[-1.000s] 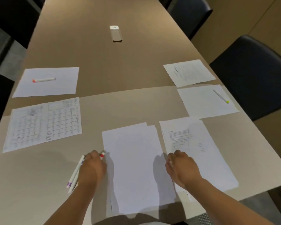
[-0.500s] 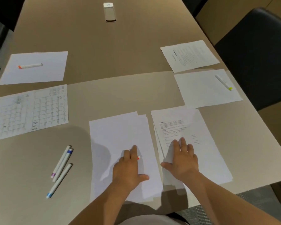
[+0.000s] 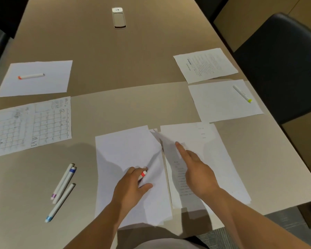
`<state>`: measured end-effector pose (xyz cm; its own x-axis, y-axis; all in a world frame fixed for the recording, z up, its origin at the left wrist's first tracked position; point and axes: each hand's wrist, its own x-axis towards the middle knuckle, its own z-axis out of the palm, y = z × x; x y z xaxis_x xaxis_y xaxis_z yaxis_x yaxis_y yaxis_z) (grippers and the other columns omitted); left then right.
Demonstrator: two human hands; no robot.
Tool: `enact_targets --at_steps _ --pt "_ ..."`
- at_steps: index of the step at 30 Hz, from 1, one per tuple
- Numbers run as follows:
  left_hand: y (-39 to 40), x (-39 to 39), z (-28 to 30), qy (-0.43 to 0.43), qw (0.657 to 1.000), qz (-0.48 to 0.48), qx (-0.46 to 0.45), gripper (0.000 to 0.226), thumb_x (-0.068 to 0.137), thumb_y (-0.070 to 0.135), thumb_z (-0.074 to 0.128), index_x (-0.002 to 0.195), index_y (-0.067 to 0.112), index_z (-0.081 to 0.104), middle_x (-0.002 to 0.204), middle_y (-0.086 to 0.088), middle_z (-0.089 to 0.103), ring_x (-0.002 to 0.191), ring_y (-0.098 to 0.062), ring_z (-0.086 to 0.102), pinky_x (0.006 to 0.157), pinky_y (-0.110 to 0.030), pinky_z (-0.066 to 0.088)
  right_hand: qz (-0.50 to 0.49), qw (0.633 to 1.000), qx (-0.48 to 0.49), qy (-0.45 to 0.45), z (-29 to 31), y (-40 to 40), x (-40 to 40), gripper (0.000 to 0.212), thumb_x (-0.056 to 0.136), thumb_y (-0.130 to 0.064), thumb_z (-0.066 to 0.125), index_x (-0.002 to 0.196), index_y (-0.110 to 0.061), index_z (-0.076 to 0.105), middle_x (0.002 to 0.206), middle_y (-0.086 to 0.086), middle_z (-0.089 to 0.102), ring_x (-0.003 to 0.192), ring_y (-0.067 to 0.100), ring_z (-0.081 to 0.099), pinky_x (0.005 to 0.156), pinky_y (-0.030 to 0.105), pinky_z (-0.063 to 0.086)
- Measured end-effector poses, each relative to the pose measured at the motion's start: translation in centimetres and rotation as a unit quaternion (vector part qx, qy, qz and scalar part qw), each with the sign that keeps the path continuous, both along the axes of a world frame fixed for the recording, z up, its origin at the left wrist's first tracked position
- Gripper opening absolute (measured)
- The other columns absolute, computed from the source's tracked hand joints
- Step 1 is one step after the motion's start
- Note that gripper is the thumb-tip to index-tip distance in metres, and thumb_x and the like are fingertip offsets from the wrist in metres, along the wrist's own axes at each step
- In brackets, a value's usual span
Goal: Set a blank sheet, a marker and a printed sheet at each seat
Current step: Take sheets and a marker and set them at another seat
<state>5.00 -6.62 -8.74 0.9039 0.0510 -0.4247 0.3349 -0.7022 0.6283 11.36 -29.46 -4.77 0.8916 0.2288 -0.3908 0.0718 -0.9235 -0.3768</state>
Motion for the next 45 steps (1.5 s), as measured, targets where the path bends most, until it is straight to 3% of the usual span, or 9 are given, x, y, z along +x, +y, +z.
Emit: enact_targets --at_steps 4,8,12,15,19,26,30,37,45 --pt "0.1 0.0 1.5 -0.004 0.998 0.030 -0.048 0.055 0.082 0.053 0.064 0.130 0.032 0.046 0.131 0.011 0.050 0.111 -0.013 0.055 0.096 -0.019 0.042 -0.010 0.998 0.063 0.020 -0.7 0.5 0.2 0.044 0.096 -0.005 0.046 0.132 -0.029 0.057 0.136 -0.001 0.058 0.113 0.017 0.060 0.095 0.018 0.044" --pt "0.1 0.1 3.2 0.010 0.996 0.043 -0.075 0.051 0.080 0.055 0.064 0.122 0.040 0.041 0.125 0.015 0.048 0.110 -0.011 0.054 0.092 -0.016 0.039 0.011 0.992 0.122 0.044 -0.6 2.1 0.9 0.035 0.098 -0.006 0.046 0.123 -0.021 0.065 0.133 -0.001 0.061 0.122 0.016 0.056 0.103 0.011 0.032" --pt "-0.4 0.5 4.3 0.039 0.992 0.053 -0.105 0.060 0.073 0.064 0.064 0.124 0.040 0.045 0.123 0.016 0.049 0.114 -0.014 0.056 0.098 -0.025 0.046 0.056 0.971 0.213 0.091 0.6 3.8 0.8 0.032 0.096 -0.006 0.051 0.113 -0.021 0.073 0.119 -0.005 0.069 0.107 0.013 0.063 0.101 0.021 0.047" --pt "-1.0 1.2 5.7 0.074 0.977 0.125 -0.157 0.059 0.071 0.073 0.051 0.113 0.032 0.058 0.115 0.014 0.059 0.105 -0.013 0.060 0.099 -0.031 0.047 0.037 0.957 0.264 0.113 1.7 4.3 0.4 0.027 0.090 -0.013 0.062 0.109 -0.027 0.075 0.110 -0.008 0.070 0.101 0.008 0.064 0.095 0.019 0.048" --pt "-1.3 2.4 7.6 0.060 0.980 0.115 -0.154 0.060 0.072 0.081 0.039 0.089 0.030 0.066 0.087 0.008 0.070 0.082 -0.008 0.066 0.078 -0.025 0.053 0.038 0.961 0.253 0.104 2.8 5.0 -0.3 0.034 0.077 -0.038 0.074 0.110 -0.031 0.073 0.110 -0.006 0.069 0.102 0.006 0.062 0.095 0.020 0.047" --pt "-0.5 2.8 8.9 0.039 0.981 0.111 -0.156 0.035 0.092 0.035 0.056 0.062 0.019 0.055 0.055 0.004 0.054 0.055 -0.014 0.052 0.057 -0.027 0.043 -0.012 0.985 0.168 0.024 4.5 6.2 -1.9 0.022 0.086 -0.030 0.070 0.108 -0.025 0.072 0.105 -0.007 0.066 0.096 0.009 0.061 0.091 0.015 0.042" --pt "0.3 1.9 8.8 -0.001 0.989 0.112 -0.099 0.027 0.092 0.024 0.057 0.066 0.016 0.049 0.061 -0.001 0.050 0.055 -0.013 0.047 0.053 -0.022 0.037 -0.027 0.995 0.099 0.006 5.3 5.8 -2.6 0.021 0.093 -0.016 0.058 0.107 -0.019 0.074 0.109 -0.003 0.069 0.097 0.016 0.063 0.088 0.016 0.044" --pt "-0.8 1.1 9.5 0.007 0.992 0.078 -0.094 0.024 0.089 0.030 0.062 0.079 0.008 0.063 0.074 -0.011 0.063 0.065 -0.024 0.060 0.058 -0.026 0.046 -0.125 0.989 0.070 -0.021 6.6 3.6 -3.7 0.019 0.093 -0.024 0.057 0.093 -0.014 0.073 0.093 0.003 0.073 0.083 0.018 0.066 0.070 0.018 0.046" --pt "-5.7 1.7 12.9 -0.077 0.995 0.056 -0.034 0.024 0.091 0.028 0.057 0.072 0.016 0.049 0.068 -0.004 0.057 0.059 -0.015 0.054 0.053 -0.021 0.039 -0.093 0.986 0.034 -0.134 9.4 -4.9 -3.0 0.013 0.090 -0.017 0.059 0.101 -0.016 0.066 0.100 0.003 0.067 0.091 0.021 0.062 0.076 0.028 0.048"
